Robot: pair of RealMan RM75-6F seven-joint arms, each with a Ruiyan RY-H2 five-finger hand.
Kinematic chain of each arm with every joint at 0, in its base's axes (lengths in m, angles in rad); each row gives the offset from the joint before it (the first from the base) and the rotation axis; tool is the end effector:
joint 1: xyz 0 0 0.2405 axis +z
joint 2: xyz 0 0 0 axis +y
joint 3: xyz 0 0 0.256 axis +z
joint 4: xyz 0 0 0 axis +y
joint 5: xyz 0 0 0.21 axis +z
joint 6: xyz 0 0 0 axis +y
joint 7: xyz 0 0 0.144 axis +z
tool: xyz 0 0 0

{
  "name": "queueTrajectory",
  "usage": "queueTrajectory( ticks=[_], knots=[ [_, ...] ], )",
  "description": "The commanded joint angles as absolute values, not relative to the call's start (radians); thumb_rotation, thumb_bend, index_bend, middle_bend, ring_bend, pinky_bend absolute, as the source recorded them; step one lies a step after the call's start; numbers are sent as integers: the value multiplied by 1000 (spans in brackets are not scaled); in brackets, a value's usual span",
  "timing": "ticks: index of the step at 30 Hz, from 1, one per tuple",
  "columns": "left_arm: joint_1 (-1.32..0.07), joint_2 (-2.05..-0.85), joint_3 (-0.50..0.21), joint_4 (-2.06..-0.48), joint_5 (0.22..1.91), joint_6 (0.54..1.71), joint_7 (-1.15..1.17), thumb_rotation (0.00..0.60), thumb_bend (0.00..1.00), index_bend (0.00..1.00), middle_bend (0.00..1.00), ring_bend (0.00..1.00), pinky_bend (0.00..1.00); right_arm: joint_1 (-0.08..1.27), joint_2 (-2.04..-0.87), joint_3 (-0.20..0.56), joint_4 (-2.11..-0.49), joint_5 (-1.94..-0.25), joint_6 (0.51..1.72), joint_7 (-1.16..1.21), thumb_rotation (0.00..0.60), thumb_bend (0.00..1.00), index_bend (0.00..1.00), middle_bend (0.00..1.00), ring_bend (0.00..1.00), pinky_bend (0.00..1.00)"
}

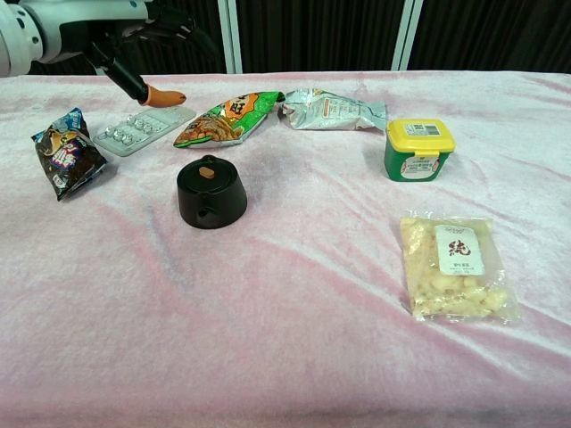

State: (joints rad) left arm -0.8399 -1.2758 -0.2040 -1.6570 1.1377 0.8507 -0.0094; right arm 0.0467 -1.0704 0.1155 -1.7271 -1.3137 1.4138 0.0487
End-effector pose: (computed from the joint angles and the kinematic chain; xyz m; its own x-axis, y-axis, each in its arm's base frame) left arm -0.1122 0.3627 0.0512 0.2625 0.3597 0.8954 0.9057 -0.4121 -0.0999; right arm -0.3207 -0.1789 0.1719 0.2567 -0.0150 0.9664 -0.9476 0.1928 0.2547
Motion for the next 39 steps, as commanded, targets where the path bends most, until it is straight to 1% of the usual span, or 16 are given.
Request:
queueTrajectory(
  ticks=[1, 7, 12, 19, 25, 30, 39],
  knots=[
    [-849, -1316, -182, -1594, 1115, 828, 19, 600, 310, 269, 159, 0, 0, 45, -1069, 117, -1727, -1312, 1415, 53, 600, 256, 203, 83, 126, 212],
    [-868, -1372, -135, -1507, 1109, 794, 101, 600, 297, 320, 159, 0, 0, 46, -1069, 117, -1726, -1313, 1414, 54, 600, 255, 203, 83, 126, 212],
    [-874, -1425, -113, -1454, 1113, 800, 160, 600, 298, 372, 160, 0, 0, 45, -1068, 117, -1726, -1313, 1416, 55, 600, 256, 203, 83, 126, 212],
    [-876, -1480, -118, -1420, 1112, 815, 169, 600, 304, 415, 162, 0, 0, 46, -1069, 113, -1725, -1318, 1414, 49, 600, 256, 203, 82, 126, 212],
    [-883, -1509, -116, -1404, 1123, 815, 180, 600, 306, 434, 170, 0, 0, 46, -1068, 115, -1725, -1315, 1414, 51, 600, 257, 203, 83, 126, 211],
    [-889, -1546, -128, -1373, 1116, 821, 186, 600, 311, 444, 174, 0, 0, 46, -1067, 116, -1725, -1315, 1414, 53, 600, 258, 203, 83, 126, 211],
    [-899, -1581, -138, -1341, 1106, 820, 203, 600, 351, 459, 176, 0, 0, 46, -1067, 117, -1724, -1315, 1414, 54, 600, 259, 203, 83, 126, 212]
  ],
)
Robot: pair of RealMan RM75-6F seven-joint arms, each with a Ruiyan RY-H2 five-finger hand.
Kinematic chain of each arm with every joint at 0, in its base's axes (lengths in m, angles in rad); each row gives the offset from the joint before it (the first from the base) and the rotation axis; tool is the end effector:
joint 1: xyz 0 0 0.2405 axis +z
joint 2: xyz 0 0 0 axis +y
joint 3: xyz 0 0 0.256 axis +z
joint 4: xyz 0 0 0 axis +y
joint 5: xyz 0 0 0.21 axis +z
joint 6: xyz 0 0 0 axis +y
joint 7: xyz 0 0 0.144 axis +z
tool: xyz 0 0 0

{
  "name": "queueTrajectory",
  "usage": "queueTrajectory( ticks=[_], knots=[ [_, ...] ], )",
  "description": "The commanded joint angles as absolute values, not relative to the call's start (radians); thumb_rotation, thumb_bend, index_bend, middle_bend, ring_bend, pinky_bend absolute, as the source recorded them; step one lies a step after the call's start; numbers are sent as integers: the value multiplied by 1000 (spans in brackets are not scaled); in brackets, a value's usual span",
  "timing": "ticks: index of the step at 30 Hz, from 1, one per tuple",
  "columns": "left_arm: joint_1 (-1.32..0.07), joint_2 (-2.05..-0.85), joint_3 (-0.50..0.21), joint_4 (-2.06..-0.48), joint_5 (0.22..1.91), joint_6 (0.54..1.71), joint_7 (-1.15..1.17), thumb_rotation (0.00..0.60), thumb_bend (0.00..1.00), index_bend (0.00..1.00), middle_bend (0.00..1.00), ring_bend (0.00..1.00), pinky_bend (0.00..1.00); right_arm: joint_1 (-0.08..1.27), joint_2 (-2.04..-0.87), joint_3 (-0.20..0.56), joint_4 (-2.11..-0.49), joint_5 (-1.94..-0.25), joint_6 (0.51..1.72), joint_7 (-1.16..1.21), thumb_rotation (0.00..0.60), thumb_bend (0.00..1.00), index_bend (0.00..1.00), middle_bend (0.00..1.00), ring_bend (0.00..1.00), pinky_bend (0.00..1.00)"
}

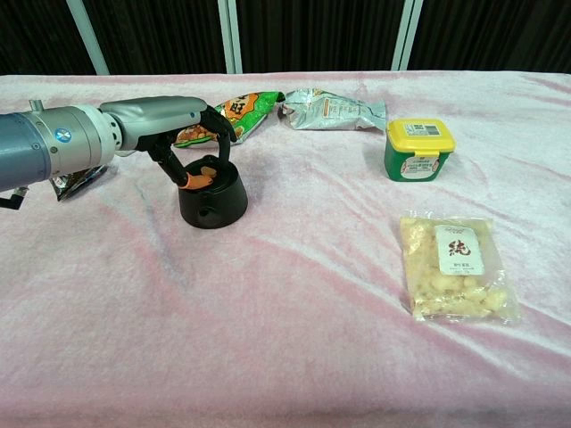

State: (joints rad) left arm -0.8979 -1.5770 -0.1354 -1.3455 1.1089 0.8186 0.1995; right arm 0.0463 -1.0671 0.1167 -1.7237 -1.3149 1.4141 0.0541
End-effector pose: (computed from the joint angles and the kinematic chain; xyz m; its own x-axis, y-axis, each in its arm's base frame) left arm -0.1263 0.3710 -0.0366 0.4795 0.3350 0.8111 0.8323 -0.4666 -0.2993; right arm -0.3215 -0.1791 0.1736 0.2582 -0.0123 0.9660 -0.9475 0.1922 0.2557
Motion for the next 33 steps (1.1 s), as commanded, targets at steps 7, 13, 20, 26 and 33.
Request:
queueTrajectory(
  ticks=[7, 13, 20, 26, 33],
  knots=[
    [-899, -1587, -147, -1333, 1088, 826, 223, 600, 354, 473, 177, 0, 0, 46, -1067, 117, -1723, -1315, 1415, 57, 600, 258, 203, 83, 126, 211],
    [-897, -1588, -148, -1331, 1070, 824, 239, 600, 354, 491, 179, 0, 0, 46, -1068, 118, -1724, -1316, 1416, 58, 600, 258, 203, 83, 126, 212],
    [-899, -1594, -144, -1328, 1056, 815, 259, 600, 356, 519, 183, 0, 0, 45, -1068, 120, -1725, -1310, 1414, 64, 600, 259, 203, 83, 126, 212],
    [-901, -1600, -145, -1329, 1038, 815, 283, 600, 374, 552, 196, 0, 0, 45, -1066, 121, -1728, -1306, 1411, 73, 600, 259, 203, 83, 126, 212],
    [-900, -1592, -150, -1343, 1012, 821, 312, 600, 404, 572, 203, 0, 0, 45, -1066, 123, -1730, -1302, 1409, 77, 600, 258, 203, 83, 126, 212]
  ],
)
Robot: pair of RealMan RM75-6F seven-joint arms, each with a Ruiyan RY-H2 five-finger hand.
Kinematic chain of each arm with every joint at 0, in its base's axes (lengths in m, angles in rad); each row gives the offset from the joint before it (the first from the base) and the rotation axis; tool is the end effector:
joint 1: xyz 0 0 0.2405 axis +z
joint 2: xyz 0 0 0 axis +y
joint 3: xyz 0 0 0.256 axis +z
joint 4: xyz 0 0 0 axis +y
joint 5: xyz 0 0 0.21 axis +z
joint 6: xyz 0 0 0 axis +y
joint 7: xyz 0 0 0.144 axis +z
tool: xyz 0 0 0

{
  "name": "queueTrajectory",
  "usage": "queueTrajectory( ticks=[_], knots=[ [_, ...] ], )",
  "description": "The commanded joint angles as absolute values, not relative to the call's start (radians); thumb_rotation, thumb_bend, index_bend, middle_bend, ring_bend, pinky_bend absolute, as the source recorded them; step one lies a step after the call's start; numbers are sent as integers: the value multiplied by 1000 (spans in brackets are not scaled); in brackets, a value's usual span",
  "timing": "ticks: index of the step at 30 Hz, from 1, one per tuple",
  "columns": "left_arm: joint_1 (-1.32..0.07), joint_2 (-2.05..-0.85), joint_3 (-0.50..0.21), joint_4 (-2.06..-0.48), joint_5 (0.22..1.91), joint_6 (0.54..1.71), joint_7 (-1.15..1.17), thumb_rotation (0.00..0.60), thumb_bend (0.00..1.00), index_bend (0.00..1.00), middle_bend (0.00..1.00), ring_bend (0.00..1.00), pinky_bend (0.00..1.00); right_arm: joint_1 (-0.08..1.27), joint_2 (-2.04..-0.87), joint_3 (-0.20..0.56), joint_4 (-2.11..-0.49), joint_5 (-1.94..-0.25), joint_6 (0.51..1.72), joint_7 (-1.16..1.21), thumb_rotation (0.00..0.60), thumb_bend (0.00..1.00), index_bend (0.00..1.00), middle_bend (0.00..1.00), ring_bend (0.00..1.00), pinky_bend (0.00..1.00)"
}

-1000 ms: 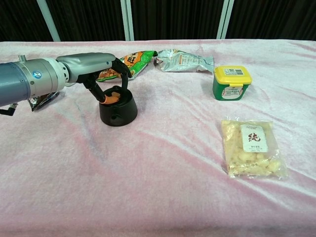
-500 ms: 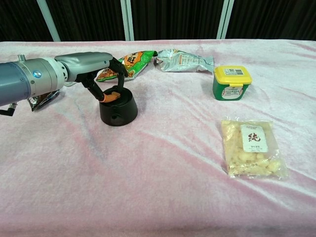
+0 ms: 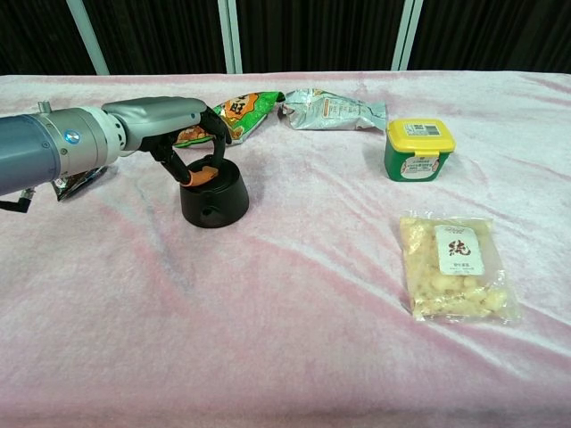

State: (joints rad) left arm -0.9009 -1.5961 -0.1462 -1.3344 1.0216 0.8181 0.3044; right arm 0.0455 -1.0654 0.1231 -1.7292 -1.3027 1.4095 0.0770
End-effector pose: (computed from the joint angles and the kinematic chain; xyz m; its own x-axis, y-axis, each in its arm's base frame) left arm -0.1303 0.3747 -0.0400 0.5108 0.3273 0.7950 0.8293 -0.4314 -0.3552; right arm -0.3218 -0.1798 0.1743 0.2300 -0.0055 0.9732 -0.9527 0.2030 0.2263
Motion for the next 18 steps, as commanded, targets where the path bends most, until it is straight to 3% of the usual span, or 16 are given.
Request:
queueTrajectory(
  ticks=[1, 18],
  knots=[
    [-900, -1591, -152, -1347, 1008, 823, 313, 600, 412, 572, 204, 0, 0, 45, -1066, 123, -1730, -1302, 1409, 78, 600, 259, 203, 83, 126, 212],
    [-893, -1520, -223, -1481, 1003, 870, 270, 600, 432, 576, 203, 0, 0, 45, -1066, 126, -1733, -1298, 1410, 81, 600, 258, 203, 83, 126, 212]
  ],
)
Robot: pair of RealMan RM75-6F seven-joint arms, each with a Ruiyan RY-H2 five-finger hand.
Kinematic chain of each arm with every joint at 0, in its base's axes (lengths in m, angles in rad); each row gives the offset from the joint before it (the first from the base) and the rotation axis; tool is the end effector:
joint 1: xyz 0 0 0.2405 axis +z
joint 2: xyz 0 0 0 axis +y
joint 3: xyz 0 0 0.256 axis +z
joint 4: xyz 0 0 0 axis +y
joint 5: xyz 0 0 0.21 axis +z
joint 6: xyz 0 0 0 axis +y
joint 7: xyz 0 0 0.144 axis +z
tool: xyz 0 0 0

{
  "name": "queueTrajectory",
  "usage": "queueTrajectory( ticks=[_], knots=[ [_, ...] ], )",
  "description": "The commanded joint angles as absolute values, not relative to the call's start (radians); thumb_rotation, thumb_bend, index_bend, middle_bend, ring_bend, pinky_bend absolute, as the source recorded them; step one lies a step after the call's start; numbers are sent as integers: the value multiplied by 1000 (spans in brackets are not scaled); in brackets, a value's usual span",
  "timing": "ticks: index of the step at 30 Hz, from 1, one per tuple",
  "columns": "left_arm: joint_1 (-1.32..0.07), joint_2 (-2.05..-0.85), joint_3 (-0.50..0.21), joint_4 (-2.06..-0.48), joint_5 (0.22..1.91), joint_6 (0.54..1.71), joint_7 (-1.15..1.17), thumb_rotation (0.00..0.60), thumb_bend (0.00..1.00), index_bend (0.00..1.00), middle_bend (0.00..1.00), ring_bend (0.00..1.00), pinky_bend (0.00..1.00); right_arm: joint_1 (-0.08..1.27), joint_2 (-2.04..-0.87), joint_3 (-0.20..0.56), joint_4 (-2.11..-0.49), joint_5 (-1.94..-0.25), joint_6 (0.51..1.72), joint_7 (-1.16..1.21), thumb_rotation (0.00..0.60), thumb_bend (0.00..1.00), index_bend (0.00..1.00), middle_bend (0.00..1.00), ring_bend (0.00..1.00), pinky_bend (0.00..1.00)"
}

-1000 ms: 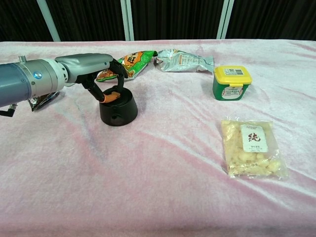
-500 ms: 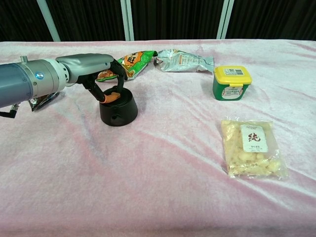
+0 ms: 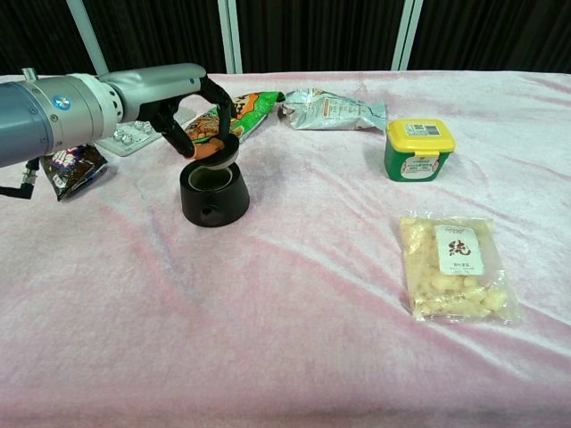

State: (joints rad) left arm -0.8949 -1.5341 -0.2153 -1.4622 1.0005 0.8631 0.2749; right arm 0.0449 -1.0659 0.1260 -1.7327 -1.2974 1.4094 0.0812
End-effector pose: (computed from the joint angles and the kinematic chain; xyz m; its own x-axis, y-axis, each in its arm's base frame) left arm -0.1041 0.3745 -0.0155 0.3914 0.3108 0.8661 0.8771 -0.4108 -0.2490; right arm -0.3216 -0.1801 0.1744 0.2213 -0.0018 0.9752 -0.9539 0.2075 0.2168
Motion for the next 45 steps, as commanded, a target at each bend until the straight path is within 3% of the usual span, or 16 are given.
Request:
queueTrajectory(
  ticks=[1, 7, 17, 26, 35, 38, 45],
  knots=[
    [-891, -1508, -226, -1498, 1003, 872, 266, 600, 432, 576, 203, 0, 0, 45, -1066, 126, -1732, -1297, 1410, 81, 600, 258, 203, 83, 126, 212],
    [-863, -1413, -207, -1592, 1015, 881, 276, 600, 432, 576, 201, 0, 0, 44, -1066, 126, -1733, -1297, 1410, 82, 600, 258, 203, 83, 126, 212],
    [-743, -1219, -78, -1682, 1067, 891, 253, 600, 432, 577, 199, 0, 0, 42, -1064, 125, -1735, -1297, 1412, 82, 600, 259, 203, 83, 126, 211],
    [-688, -1256, 5, -1583, 1222, 859, 129, 600, 431, 577, 200, 0, 0, 40, -1063, 126, -1736, -1299, 1417, 83, 600, 259, 203, 83, 126, 212],
    [-678, -1316, 32, -1498, 1286, 847, 109, 600, 420, 514, 189, 0, 0, 40, -1061, 127, -1733, -1299, 1415, 90, 600, 259, 203, 83, 126, 212],
    [-678, -1330, 35, -1486, 1286, 837, 105, 600, 390, 460, 181, 0, 0, 40, -1061, 126, -1733, -1298, 1413, 89, 600, 259, 203, 83, 126, 212],
    [-685, -1338, 30, -1484, 1282, 820, 114, 600, 366, 86, 128, 0, 0, 40, -1061, 128, -1735, -1295, 1413, 94, 600, 259, 203, 83, 126, 212]
  ],
)
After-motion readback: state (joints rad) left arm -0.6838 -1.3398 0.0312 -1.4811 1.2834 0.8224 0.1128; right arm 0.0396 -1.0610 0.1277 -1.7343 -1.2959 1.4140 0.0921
